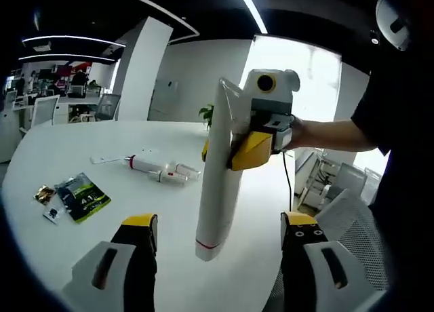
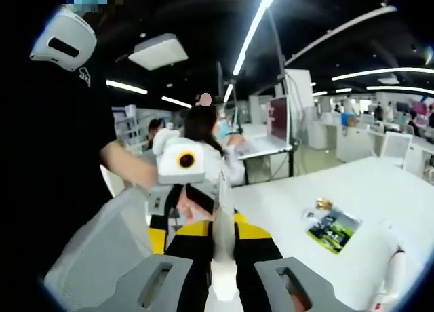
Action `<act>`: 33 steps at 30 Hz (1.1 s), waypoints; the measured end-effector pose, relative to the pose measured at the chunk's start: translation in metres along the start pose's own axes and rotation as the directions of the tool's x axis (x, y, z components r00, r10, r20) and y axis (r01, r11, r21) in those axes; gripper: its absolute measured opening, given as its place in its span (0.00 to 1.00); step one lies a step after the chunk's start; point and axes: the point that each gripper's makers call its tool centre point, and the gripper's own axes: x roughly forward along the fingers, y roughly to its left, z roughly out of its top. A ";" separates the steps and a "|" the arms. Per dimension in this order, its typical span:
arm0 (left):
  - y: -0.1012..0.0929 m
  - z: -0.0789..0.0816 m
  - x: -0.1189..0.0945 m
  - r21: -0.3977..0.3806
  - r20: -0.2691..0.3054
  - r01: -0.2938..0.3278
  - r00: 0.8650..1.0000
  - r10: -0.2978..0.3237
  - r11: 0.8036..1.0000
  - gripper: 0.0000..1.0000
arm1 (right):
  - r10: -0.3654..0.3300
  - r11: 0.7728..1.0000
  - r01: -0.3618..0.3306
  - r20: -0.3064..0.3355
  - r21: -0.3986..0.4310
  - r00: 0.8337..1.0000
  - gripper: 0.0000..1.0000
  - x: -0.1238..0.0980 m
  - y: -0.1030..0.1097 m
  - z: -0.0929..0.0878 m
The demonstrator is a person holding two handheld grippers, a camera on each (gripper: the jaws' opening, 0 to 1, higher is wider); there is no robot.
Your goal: Arrange the skincare products in the storage area until every visible bottle or jar stands upright without overlapping.
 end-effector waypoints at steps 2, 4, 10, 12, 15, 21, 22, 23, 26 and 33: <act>0.006 -0.006 0.000 -0.005 -0.009 -0.028 1.000 0.028 1.000 0.72 | -0.004 1.000 0.004 -0.001 0.006 1.000 0.02 0.000 -0.005 -0.003; 0.010 -0.009 -0.002 -0.009 -0.013 -0.048 0.999 0.048 0.999 0.75 | -0.012 1.000 0.012 -0.006 0.006 1.000 0.02 -0.001 -0.010 -0.006; 0.023 -0.016 -0.008 -0.027 -0.007 -0.107 0.994 0.107 0.994 0.82 | -0.049 0.999 0.049 -0.024 0.001 0.998 0.03 -0.004 -0.030 -0.014; 0.026 -0.019 -0.010 -0.029 -0.005 -0.132 0.991 0.132 0.991 0.85 | -0.069 0.998 0.069 -0.035 -0.003 0.997 0.03 -0.006 -0.038 -0.018; 0.029 -0.020 -0.013 -0.027 0.005 -0.154 0.988 0.154 0.988 0.89 | -0.091 0.996 0.092 -0.037 0.006 0.995 0.03 -0.010 -0.050 -0.024; 0.039 -0.027 -0.015 -0.002 -0.021 -0.201 0.979 0.201 0.980 0.99 | -0.134 0.991 0.134 -0.052 0.003 0.990 0.03 -0.016 -0.069 -0.036; 0.039 -0.028 -0.016 -0.003 -0.025 -0.205 0.978 0.205 0.979 0.99 | -0.138 0.990 0.138 -0.053 0.001 0.989 0.03 -0.017 -0.072 -0.038; 0.041 -0.027 -0.016 -0.006 -0.018 -0.210 0.978 0.210 0.978 0.99 | -0.145 0.989 0.145 -0.055 0.001 0.988 0.03 -0.018 -0.075 -0.040; 0.045 -0.027 -0.019 -0.009 -0.013 -0.223 0.975 0.223 0.975 0.99 | -0.161 0.987 0.161 -0.055 -0.001 0.985 0.03 -0.021 -0.085 -0.045; 0.054 -0.035 -0.025 -0.019 -0.029 -0.248 0.968 0.248 0.969 0.99 | -0.189 0.982 0.188 -0.052 -0.017 0.981 0.03 -0.025 -0.105 -0.053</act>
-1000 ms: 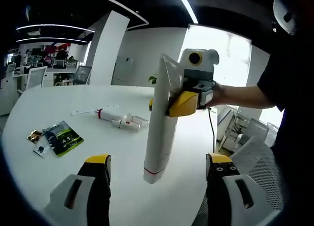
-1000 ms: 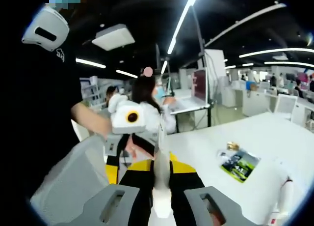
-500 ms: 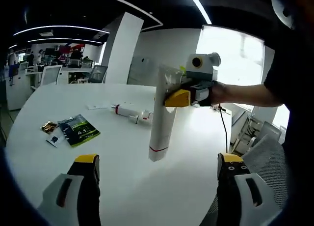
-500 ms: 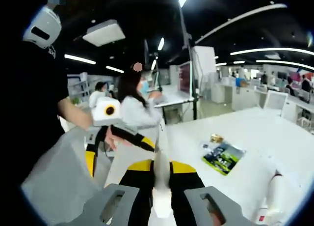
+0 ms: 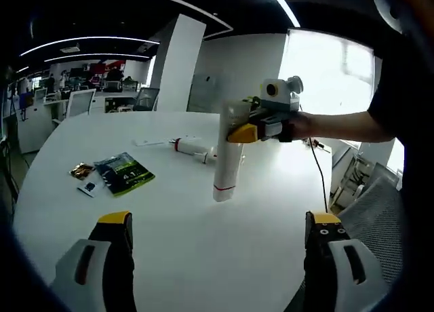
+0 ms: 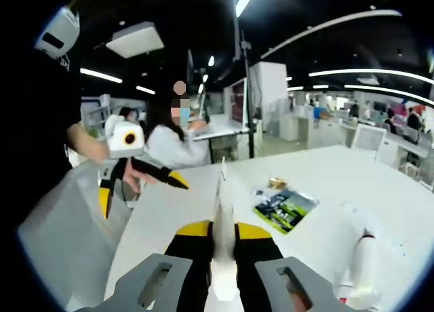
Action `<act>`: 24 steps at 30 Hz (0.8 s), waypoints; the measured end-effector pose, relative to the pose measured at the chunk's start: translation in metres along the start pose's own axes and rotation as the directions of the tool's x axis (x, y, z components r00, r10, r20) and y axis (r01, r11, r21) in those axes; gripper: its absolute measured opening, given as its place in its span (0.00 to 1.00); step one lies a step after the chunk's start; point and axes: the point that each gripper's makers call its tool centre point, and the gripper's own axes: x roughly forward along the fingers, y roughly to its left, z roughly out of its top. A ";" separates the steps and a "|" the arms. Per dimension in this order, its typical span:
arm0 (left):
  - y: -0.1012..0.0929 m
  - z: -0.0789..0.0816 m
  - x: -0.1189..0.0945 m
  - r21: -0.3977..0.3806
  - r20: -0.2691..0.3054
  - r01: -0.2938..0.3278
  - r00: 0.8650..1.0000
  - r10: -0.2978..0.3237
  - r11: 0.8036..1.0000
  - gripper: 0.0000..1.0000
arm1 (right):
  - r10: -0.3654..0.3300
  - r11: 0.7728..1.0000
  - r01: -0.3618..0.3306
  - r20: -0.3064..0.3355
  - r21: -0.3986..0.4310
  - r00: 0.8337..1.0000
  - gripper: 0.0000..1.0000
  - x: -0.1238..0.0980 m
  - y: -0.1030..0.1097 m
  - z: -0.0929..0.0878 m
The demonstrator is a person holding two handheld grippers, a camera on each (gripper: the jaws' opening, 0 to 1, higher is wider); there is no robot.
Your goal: Arrange the skincare products in the storage area until every visible bottle or jar stands upright without overlapping.
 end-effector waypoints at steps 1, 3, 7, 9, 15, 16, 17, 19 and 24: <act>0.001 -0.002 0.000 -0.005 -0.004 -0.003 1.000 0.003 1.000 0.99 | -0.006 1.000 0.006 0.001 -0.003 1.000 0.03 0.000 -0.004 -0.001; 0.002 -0.004 0.000 -0.010 -0.008 -0.006 1.000 0.005 1.000 0.99 | -0.017 1.000 0.017 0.003 -0.007 1.000 0.03 0.001 -0.011 -0.004; 0.003 -0.007 0.003 -0.018 -0.010 -0.005 1.000 0.004 1.000 0.99 | -0.035 0.999 0.035 0.006 -0.031 0.999 0.03 0.000 -0.024 -0.006; 0.004 -0.010 0.005 -0.021 -0.016 -0.005 1.000 0.004 1.000 0.99 | -0.031 0.998 0.032 0.009 -0.047 0.999 0.03 -0.001 -0.029 -0.006; 0.005 -0.013 0.012 -0.034 -0.028 -0.003 1.000 0.002 0.999 0.99 | -0.034 0.998 0.035 0.017 -0.058 0.999 0.03 -0.003 -0.046 -0.009; 0.005 -0.014 0.013 -0.034 -0.031 0.000 1.000 -0.001 0.999 0.99 | -0.036 0.998 0.037 0.022 -0.057 0.999 0.03 -0.003 -0.050 -0.010; 0.006 -0.014 0.014 -0.033 -0.035 0.002 0.999 -0.003 0.999 0.98 | -0.036 0.998 0.038 0.023 -0.058 0.999 0.03 -0.004 -0.052 -0.010; 0.007 -0.014 0.016 -0.032 -0.037 0.002 0.999 -0.003 0.999 0.98 | -0.040 0.997 0.041 0.024 -0.064 0.999 0.03 -0.004 -0.056 -0.011; 0.008 -0.016 0.021 -0.037 -0.044 0.005 0.999 -0.007 0.999 0.97 | -0.043 0.997 0.045 0.037 -0.067 0.998 0.03 -0.004 -0.064 -0.013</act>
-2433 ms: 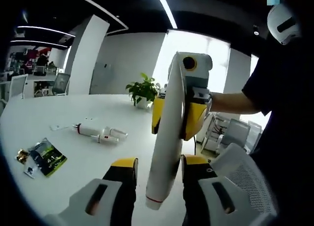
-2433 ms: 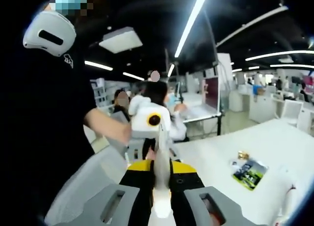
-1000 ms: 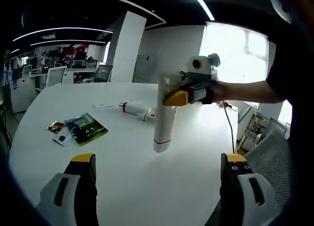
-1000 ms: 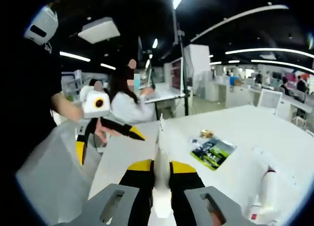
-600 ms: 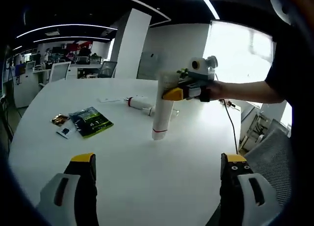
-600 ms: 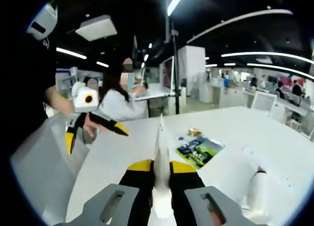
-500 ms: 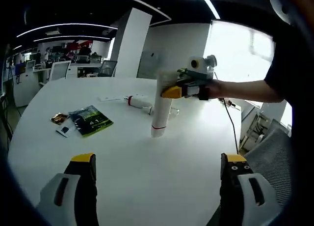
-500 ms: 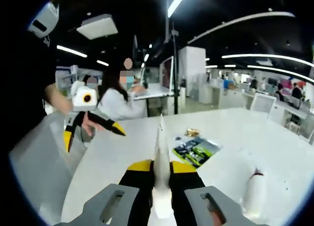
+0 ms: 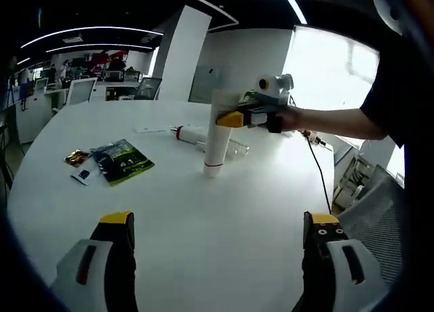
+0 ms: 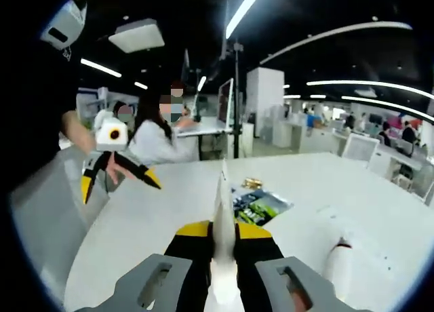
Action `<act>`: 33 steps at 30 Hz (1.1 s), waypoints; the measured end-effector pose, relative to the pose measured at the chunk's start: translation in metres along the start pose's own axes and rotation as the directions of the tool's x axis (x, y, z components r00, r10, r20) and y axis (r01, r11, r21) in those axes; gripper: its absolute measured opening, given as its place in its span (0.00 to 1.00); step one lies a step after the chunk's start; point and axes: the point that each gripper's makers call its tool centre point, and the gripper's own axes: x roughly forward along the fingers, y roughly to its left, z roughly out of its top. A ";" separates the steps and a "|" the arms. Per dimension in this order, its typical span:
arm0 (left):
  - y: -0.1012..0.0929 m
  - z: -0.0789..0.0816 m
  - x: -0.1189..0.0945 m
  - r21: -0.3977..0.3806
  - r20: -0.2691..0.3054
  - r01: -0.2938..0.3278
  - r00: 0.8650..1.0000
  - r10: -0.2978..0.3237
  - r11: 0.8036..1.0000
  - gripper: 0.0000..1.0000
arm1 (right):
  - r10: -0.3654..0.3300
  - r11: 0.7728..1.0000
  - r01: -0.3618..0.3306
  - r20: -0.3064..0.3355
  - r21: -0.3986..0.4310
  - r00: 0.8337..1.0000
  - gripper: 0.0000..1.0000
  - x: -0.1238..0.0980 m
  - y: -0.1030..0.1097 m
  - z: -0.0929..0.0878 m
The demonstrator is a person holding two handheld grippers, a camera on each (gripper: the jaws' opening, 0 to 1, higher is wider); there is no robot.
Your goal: Arrange the skincare products in the storage area until every visible bottle or jar stands upright without overlapping.
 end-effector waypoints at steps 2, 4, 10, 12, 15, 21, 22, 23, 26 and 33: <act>-0.001 -0.001 0.002 0.001 -0.002 0.000 1.000 0.000 1.000 0.97 | 0.002 1.000 -0.002 0.002 -0.008 1.000 0.03 0.000 -0.002 0.000; -0.001 -0.002 0.003 0.000 -0.005 0.004 1.000 -0.004 1.000 0.97 | 0.004 1.000 -0.004 0.006 -0.017 1.000 0.03 0.001 -0.005 0.001; -0.001 -0.008 0.003 -0.007 -0.017 0.008 1.000 -0.008 1.000 0.96 | 0.010 0.998 -0.010 0.001 -0.055 1.000 0.03 0.001 -0.013 0.001; 0.000 -0.009 0.003 -0.009 -0.020 0.007 1.000 -0.007 1.000 0.96 | 0.014 0.998 -0.014 0.002 -0.062 1.000 0.04 0.000 -0.016 0.001; 0.001 -0.011 0.003 -0.012 -0.024 0.004 1.000 -0.004 1.000 0.96 | 0.029 0.997 -0.028 0.009 -0.069 1.000 0.04 -0.001 -0.021 0.000; 0.000 -0.013 0.005 -0.017 -0.027 0.006 1.000 -0.006 1.000 0.96 | 0.054 0.995 -0.053 0.007 -0.087 0.999 0.04 -0.002 -0.023 -0.001; 0.000 -0.014 0.006 -0.016 -0.028 0.006 1.000 -0.006 1.000 0.96 | 0.062 0.994 -0.062 0.007 -0.091 0.998 0.04 -0.002 -0.023 -0.001; 0.000 -0.014 0.006 -0.017 -0.029 0.006 1.000 -0.007 1.000 0.96 | 0.063 0.994 -0.063 0.007 -0.091 0.998 0.04 -0.003 -0.024 -0.002; -0.001 -0.014 0.008 -0.019 -0.029 0.008 1.000 -0.009 1.000 0.96 | 0.070 0.993 -0.069 0.010 -0.094 0.998 0.05 -0.003 -0.024 -0.003; -0.002 -0.015 0.011 -0.019 -0.037 0.007 0.999 -0.008 1.000 0.96 | 0.066 0.994 -0.066 -0.002 -0.091 0.998 0.06 -0.003 -0.025 -0.003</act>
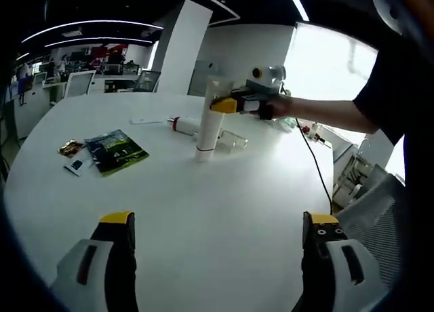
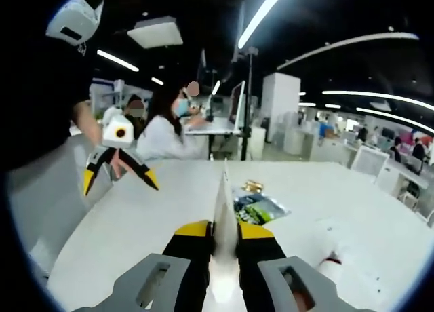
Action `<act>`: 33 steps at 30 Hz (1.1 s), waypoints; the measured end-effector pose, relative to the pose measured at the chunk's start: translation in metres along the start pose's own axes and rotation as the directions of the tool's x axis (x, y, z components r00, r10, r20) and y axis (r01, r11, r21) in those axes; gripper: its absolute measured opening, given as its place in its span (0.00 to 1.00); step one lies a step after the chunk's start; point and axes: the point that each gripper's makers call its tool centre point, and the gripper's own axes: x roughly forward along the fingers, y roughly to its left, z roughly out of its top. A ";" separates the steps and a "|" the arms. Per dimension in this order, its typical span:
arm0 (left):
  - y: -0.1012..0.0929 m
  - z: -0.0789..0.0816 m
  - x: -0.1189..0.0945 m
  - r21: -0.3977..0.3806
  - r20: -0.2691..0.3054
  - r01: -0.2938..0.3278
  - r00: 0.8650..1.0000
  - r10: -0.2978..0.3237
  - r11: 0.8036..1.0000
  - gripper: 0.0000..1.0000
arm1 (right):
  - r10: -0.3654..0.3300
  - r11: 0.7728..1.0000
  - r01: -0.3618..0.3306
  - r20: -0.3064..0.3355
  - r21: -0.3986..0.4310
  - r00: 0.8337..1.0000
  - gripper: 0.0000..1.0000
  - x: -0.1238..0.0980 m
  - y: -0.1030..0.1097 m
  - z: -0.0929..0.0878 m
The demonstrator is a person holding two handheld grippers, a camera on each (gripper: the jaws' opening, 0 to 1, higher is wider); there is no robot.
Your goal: Arrange the skincare products in the storage area until every visible bottle or jar stands upright without overlapping.
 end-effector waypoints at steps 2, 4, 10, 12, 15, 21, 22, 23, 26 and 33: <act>0.000 0.000 0.000 0.000 -0.001 -0.001 1.000 0.001 1.000 0.96 | -0.003 1.000 0.003 0.001 0.006 1.000 0.07 -0.001 -0.001 0.000; 0.000 0.000 0.001 -0.002 -0.001 0.001 1.000 -0.001 1.000 0.96 | -0.007 1.000 0.007 0.001 0.006 1.000 0.07 -0.001 -0.003 -0.001; -0.001 0.001 0.001 0.000 0.000 0.001 1.000 -0.001 1.000 0.96 | -0.009 1.000 0.009 0.014 0.007 1.000 0.06 -0.005 -0.003 0.003; -0.001 0.001 0.002 0.000 0.000 0.002 1.000 -0.002 1.000 0.96 | -0.009 1.000 0.009 0.011 0.003 1.000 0.06 -0.004 -0.003 0.003; -0.002 0.001 0.002 0.001 0.001 0.003 1.000 -0.003 1.000 0.96 | -0.011 1.000 0.011 0.007 0.002 1.000 0.07 -0.004 -0.004 0.002; -0.002 0.004 0.000 0.006 0.003 0.001 1.000 -0.001 1.000 0.95 | -0.011 1.000 0.011 -0.016 0.003 1.000 0.13 -0.003 -0.003 0.000; -0.002 0.004 -0.001 0.006 0.003 -0.001 1.000 0.001 1.000 0.95 | -0.017 1.000 0.017 -0.027 0.004 0.999 0.14 -0.004 -0.003 -0.002; -0.002 0.004 -0.001 0.006 0.003 -0.001 1.000 0.001 1.000 0.95 | -0.021 1.000 0.021 -0.028 0.006 0.999 0.15 -0.004 -0.003 -0.003; -0.002 0.005 -0.003 0.005 0.006 -0.003 1.000 0.003 1.000 0.95 | -0.041 0.999 0.041 -0.044 0.016 0.998 0.20 -0.006 -0.005 -0.005; -0.002 0.008 -0.007 0.014 0.005 -0.009 1.000 0.009 1.000 0.95 | -0.110 0.991 0.114 -0.071 0.063 0.991 0.33 -0.018 -0.009 -0.010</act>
